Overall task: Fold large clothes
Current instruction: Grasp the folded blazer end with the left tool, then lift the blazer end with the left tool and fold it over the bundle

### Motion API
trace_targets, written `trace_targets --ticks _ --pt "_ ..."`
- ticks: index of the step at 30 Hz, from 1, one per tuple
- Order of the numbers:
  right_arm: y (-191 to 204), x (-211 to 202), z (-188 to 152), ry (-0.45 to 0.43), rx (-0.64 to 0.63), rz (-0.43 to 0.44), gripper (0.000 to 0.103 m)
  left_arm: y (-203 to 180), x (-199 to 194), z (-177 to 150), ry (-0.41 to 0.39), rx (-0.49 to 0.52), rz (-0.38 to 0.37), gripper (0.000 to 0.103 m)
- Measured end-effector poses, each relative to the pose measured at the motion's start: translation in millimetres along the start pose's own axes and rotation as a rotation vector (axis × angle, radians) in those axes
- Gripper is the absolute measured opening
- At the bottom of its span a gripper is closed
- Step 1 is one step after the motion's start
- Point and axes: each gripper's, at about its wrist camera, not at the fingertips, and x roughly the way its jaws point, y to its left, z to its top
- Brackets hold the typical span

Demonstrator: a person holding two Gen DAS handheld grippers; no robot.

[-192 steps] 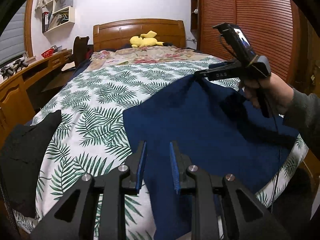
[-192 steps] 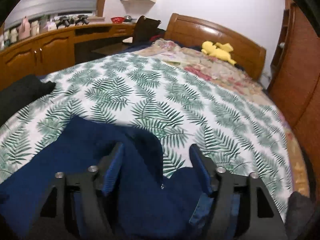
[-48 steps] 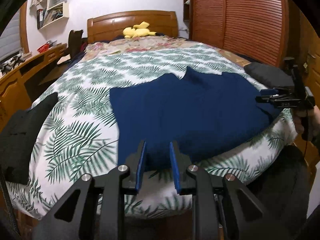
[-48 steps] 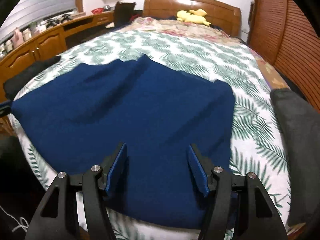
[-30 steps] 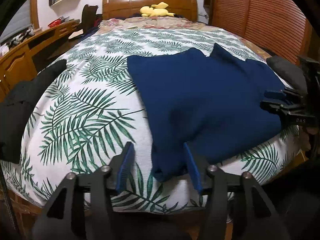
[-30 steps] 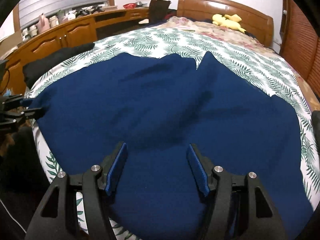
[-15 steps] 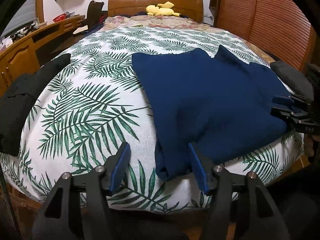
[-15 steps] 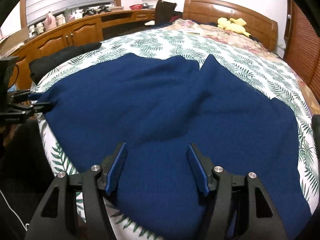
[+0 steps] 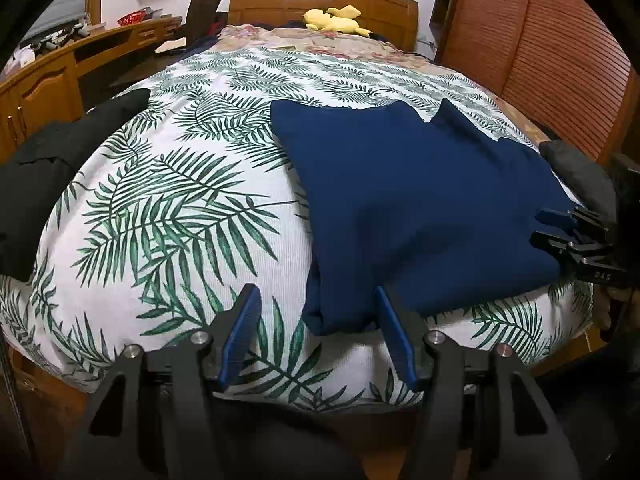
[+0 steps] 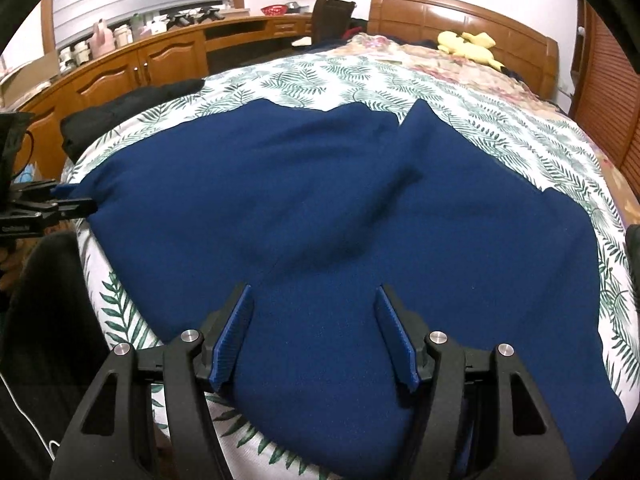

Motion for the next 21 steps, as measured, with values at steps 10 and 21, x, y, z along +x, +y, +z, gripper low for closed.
trace_targets --ticks 10,21 --pt "0 0 -1 -0.003 -0.004 -0.005 0.065 -3 -1 1 0.007 -0.027 -0.074 0.026" --pt "-22 -15 -1 -0.02 0.021 -0.053 0.065 -67 -51 74 -0.17 0.07 -0.084 0.006"
